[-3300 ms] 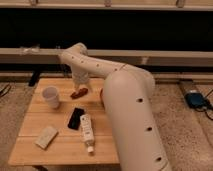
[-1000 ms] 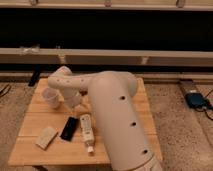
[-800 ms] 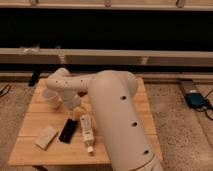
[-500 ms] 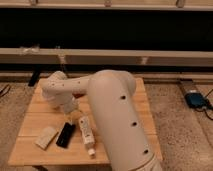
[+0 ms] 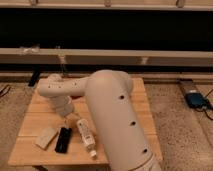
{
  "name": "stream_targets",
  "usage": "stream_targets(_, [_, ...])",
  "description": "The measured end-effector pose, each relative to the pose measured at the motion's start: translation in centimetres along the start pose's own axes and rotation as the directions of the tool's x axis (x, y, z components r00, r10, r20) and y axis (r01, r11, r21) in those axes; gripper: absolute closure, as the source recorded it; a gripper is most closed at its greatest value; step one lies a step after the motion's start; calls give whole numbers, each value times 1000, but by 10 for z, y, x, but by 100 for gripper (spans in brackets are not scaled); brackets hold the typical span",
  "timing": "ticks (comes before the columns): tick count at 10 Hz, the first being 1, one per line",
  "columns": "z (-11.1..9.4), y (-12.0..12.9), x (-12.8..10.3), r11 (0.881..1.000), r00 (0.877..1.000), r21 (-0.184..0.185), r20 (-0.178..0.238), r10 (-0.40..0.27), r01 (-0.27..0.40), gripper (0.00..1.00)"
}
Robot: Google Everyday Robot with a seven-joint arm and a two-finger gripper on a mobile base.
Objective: Push the eraser across the table
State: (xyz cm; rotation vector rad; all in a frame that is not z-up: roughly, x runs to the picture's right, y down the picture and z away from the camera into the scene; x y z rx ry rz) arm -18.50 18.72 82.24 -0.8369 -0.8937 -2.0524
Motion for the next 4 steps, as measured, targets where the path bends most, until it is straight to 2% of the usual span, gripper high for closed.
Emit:
stream_targets(2, [-21,11,9,1000,998,20,-65,12,-11,37])
stream_targets(3, [-26,17,11,1000,996,23,-84,19,-17,37])
stream_targets(4, [-26,16,11,1000,996,23,-84,17,-15,37])
